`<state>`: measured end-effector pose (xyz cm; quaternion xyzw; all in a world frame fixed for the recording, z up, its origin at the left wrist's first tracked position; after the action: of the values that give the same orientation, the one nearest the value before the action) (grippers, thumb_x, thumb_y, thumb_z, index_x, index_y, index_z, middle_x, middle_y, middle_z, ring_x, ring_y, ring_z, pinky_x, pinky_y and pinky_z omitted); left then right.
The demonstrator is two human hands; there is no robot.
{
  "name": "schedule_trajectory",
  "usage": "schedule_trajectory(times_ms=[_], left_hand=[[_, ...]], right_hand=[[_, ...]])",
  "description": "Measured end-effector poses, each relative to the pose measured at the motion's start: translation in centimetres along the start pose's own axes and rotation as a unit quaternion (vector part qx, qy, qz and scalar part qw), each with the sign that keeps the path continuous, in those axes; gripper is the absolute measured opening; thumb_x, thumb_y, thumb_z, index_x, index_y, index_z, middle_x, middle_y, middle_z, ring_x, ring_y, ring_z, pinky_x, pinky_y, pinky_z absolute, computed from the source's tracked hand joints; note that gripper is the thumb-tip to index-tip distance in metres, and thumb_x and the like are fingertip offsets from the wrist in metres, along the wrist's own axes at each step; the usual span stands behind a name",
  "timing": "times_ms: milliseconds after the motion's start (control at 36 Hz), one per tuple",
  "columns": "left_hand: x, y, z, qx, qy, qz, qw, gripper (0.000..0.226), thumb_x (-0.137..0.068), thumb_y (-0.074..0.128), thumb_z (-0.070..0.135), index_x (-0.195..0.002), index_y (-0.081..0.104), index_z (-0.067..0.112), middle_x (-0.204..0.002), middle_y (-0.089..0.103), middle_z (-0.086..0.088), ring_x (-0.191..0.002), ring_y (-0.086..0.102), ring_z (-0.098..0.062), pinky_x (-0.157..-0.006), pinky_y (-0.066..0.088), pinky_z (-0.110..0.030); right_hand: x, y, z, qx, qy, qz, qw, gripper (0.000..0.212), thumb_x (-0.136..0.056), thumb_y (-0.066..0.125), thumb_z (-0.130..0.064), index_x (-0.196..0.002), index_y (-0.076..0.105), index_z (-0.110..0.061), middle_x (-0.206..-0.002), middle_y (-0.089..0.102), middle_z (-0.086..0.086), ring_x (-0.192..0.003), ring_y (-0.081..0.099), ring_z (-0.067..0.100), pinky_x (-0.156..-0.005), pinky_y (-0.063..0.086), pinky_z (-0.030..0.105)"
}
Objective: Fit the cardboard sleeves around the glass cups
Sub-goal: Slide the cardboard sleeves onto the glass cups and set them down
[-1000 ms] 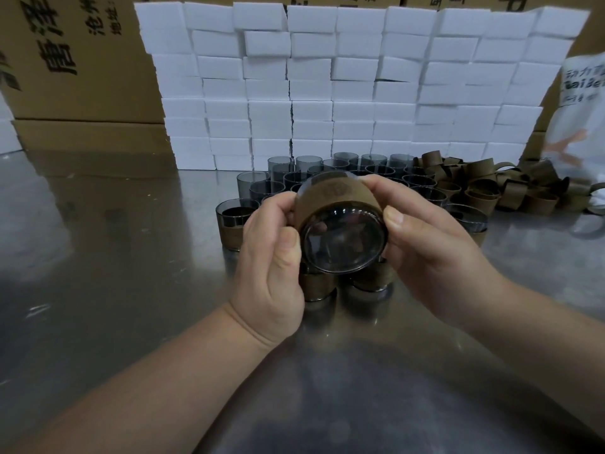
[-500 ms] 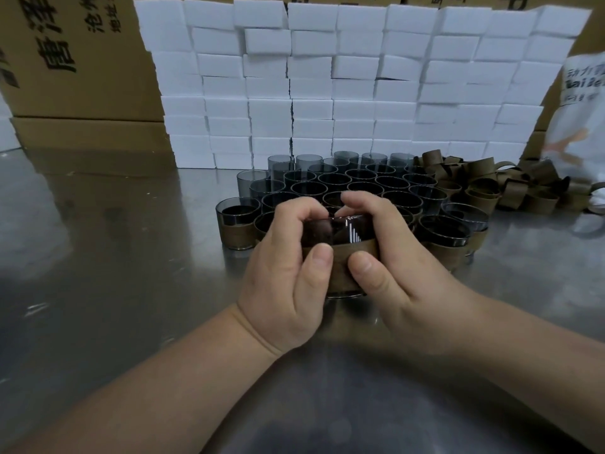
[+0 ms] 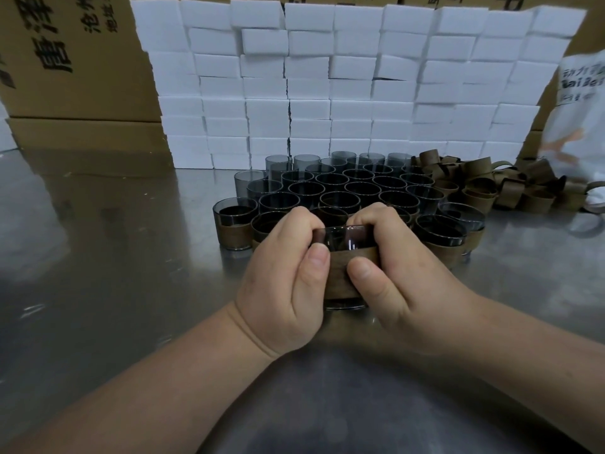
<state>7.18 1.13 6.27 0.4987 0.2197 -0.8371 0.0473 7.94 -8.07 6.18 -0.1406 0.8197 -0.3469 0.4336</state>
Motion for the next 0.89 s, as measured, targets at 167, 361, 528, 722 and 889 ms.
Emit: schedule_trajectory(times_ms=[167, 361, 528, 722, 889], left_hand=[[-0.09, 0.08, 0.22, 0.007, 0.006, -0.002, 1.0, 0.03, -0.089, 0.029, 0.023, -0.076, 0.047, 0.002, -0.067, 0.044, -0.008, -0.058, 0.041, -0.016, -0.055, 0.035, -0.029], [-0.1, 0.08, 0.16, 0.007, 0.006, -0.004, 1.0, 0.035, -0.089, 0.029, 0.023, -0.076, 0.049, -0.003, -0.067, 0.046, -0.009, -0.058, 0.043, -0.018, -0.054, 0.037, -0.033], [-0.19, -0.1, 0.46, -0.01, 0.017, 0.004, 1.0, 0.037, -0.089, 0.029, 0.021, -0.078, 0.051, -0.007, -0.065, 0.046, -0.006, -0.059, 0.043, -0.014, -0.055, 0.037, -0.029], [-0.18, -0.16, 0.5, -0.009, 0.021, 0.006, 1.0, 0.031, -0.089, 0.028, 0.022, -0.072, 0.047, 0.003, -0.064, 0.043, -0.001, -0.059, 0.045, -0.018, -0.058, 0.039, -0.04], [-0.04, -0.09, 0.31, -0.004, 0.026, 0.005, 1.0, 0.038, -0.094, 0.03, 0.031, -0.07, 0.046, 0.006, -0.065, 0.043, 0.001, -0.06, 0.046, -0.018, -0.062, 0.041, -0.044]], right_hand=[[0.03, -0.18, -0.03, 0.004, 0.004, 0.005, 1.0, 0.031, -0.08, 0.03, -0.055, -0.099, 0.034, -0.03, -0.09, 0.043, -0.008, -0.074, 0.042, 0.009, -0.064, 0.043, 0.038], [0.13, -0.15, 0.16, -0.002, 0.011, 0.006, 1.0, 0.023, -0.079, 0.031, -0.055, -0.092, 0.032, -0.036, -0.087, 0.043, -0.01, -0.073, 0.043, 0.009, -0.063, 0.043, 0.036], [0.21, -0.16, 0.05, -0.003, 0.013, 0.009, 1.0, 0.022, -0.08, 0.03, -0.055, -0.091, 0.032, -0.035, -0.088, 0.045, -0.007, -0.073, 0.044, 0.012, -0.064, 0.043, 0.041], [0.21, -0.15, 0.21, 0.0, 0.02, 0.011, 1.0, 0.025, -0.08, 0.03, -0.054, -0.091, 0.033, -0.033, -0.086, 0.044, -0.008, -0.071, 0.043, 0.012, -0.063, 0.043, 0.044], [0.18, -0.13, 0.03, 0.006, 0.011, 0.008, 1.0, 0.023, -0.081, 0.03, -0.053, -0.091, 0.033, -0.033, -0.086, 0.044, -0.005, -0.071, 0.043, 0.013, -0.063, 0.043, 0.045]])
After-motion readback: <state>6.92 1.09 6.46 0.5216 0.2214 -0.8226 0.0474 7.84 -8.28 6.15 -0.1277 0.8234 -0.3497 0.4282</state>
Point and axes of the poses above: each hand's wrist, its own x-axis away from the middle knuckle, its own y-axis out of the palm, z = x × y, the point moved 9 cm from there along -x, towards the middle knuckle
